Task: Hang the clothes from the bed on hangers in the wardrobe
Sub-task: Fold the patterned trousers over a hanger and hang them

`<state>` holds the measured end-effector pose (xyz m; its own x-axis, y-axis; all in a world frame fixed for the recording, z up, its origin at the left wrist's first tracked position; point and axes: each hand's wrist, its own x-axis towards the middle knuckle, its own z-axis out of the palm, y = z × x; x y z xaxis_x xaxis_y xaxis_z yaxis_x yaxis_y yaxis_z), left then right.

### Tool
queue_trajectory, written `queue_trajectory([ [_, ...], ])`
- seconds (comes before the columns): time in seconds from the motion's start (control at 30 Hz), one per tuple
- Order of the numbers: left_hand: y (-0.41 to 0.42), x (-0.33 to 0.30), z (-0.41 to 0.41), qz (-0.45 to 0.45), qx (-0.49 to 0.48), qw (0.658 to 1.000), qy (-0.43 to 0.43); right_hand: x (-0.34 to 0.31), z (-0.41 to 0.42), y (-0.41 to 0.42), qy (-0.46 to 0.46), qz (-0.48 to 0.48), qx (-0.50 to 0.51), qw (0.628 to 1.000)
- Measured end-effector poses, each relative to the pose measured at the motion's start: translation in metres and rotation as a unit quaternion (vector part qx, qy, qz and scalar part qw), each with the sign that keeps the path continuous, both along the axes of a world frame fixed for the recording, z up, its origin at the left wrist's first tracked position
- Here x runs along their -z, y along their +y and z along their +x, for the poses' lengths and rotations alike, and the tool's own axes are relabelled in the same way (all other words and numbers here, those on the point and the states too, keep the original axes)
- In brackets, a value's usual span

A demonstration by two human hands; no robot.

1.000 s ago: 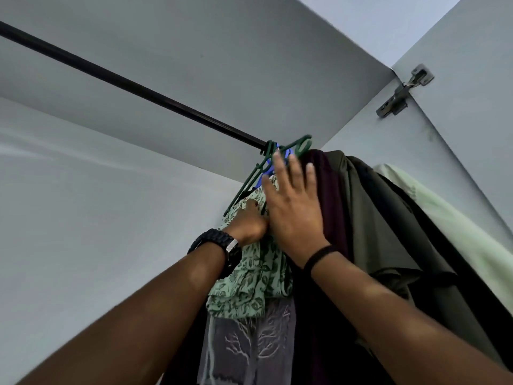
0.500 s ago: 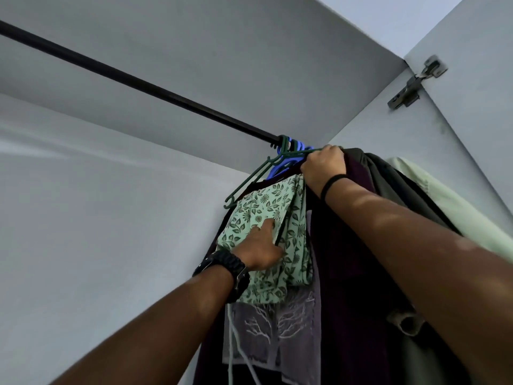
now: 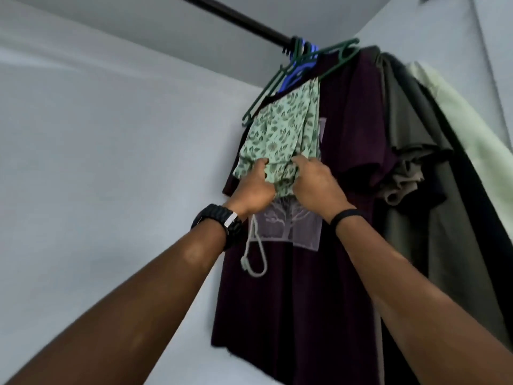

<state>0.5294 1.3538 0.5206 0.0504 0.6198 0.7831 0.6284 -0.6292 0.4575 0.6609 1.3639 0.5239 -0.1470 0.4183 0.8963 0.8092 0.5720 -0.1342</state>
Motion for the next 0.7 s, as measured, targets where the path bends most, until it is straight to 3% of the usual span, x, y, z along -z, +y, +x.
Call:
queue_trajectory([
  [0.17, -0.03, 0.083, -0.013, 0.029, -0.004, 0.999, -0.032, 0.087, -0.022, -0.015, 0.082, -0.056, -0.141, 0.985],
  [0.33, -0.06, 0.172, -0.041, -0.002, -0.08, 0.995, -0.06, 0.182, -0.055, -0.032, 0.143, -0.176, -0.268, 0.936],
  [0.53, -0.105, 0.28, -0.072, -0.083, -0.191, 0.976, -0.064, 0.283, -0.095, -0.049, 0.131, -0.303, -0.371, 0.868],
  [0.7, -0.164, 0.345, -0.081, -0.14, -0.293, 0.938, -0.124, 0.348, -0.119, -0.071, 0.064, -0.398, -0.449, 0.797],
])
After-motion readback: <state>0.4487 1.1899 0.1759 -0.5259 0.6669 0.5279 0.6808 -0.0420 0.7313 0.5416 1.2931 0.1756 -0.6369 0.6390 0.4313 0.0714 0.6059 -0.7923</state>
